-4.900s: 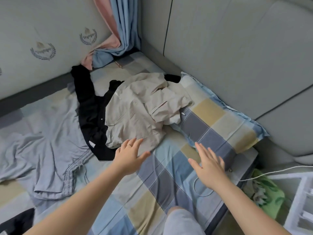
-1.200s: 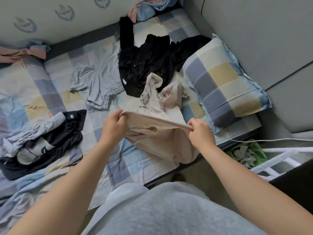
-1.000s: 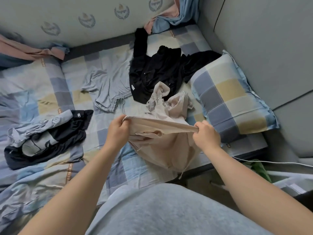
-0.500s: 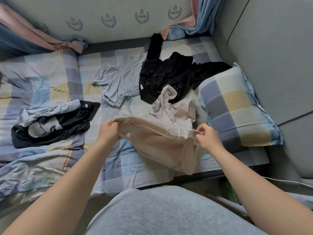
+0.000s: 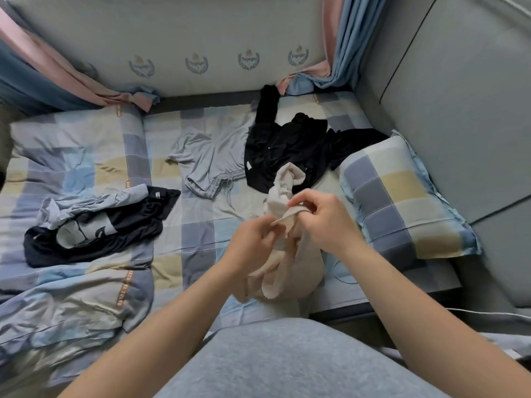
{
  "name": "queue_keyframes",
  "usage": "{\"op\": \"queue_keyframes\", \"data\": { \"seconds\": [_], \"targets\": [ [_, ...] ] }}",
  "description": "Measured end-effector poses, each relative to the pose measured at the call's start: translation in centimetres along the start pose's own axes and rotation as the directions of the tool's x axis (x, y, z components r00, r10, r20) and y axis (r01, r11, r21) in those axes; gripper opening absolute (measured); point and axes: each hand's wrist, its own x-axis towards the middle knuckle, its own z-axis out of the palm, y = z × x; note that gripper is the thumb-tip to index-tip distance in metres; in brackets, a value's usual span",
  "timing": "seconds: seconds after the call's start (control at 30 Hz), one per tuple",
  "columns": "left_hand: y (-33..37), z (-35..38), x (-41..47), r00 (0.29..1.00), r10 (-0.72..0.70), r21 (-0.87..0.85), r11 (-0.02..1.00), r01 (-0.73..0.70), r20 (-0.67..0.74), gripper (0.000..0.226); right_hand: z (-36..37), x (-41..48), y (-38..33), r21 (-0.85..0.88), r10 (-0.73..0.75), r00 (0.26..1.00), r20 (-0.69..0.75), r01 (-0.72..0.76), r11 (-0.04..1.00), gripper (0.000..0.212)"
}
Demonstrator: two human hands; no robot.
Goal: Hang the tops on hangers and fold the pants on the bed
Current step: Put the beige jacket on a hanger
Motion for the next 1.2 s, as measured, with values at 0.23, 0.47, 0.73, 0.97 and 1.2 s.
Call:
{"op": "queue_keyframes", "data": {
  "seconds": [0.23,0.47,0.73,0.97,1.2],
  "targets": [
    [-0.7,-6.1,-1.2,0.956,0.034,-0.255,0.961,-0.112,-0.292,0.028,3.3,-0.6,2.4,-0.279,0.079,0.991,-0.109,-0.106,0.954,0.017],
    [-4.5,-10.6,-2.2,0.847,-0.228,-0.496,0.867,-0.048,-0.48,0.029,4.7,-2.4,6.0,-0.356,0.405,0.891,-0.206,-0.454,0.817,0.023],
    [-6.2,-9.7,-1.8,0.887,-0.438,-0.594,0.756,0.275,-0.147,0.007,3.5,-3.0,2.8,0.076,0.471,0.865,-0.176,-0.465,0.882,0.031],
    [-3.0,-5.8,-3.3,0.954,-0.031,-0.282,0.952,0.12,0.299,0.031,3.1,-2.2,-4.2,0.414,0.448,0.892,-0.063,-0.385,0.825,0.027],
    [-2.2,-3.4,-4.0,0.991,0.061,-0.076,0.996,-0.052,0.118,0.014,3.0,-1.8,-7.6,0.47,0.328,0.942,-0.07,-0.259,0.844,0.033]
  ]
}}
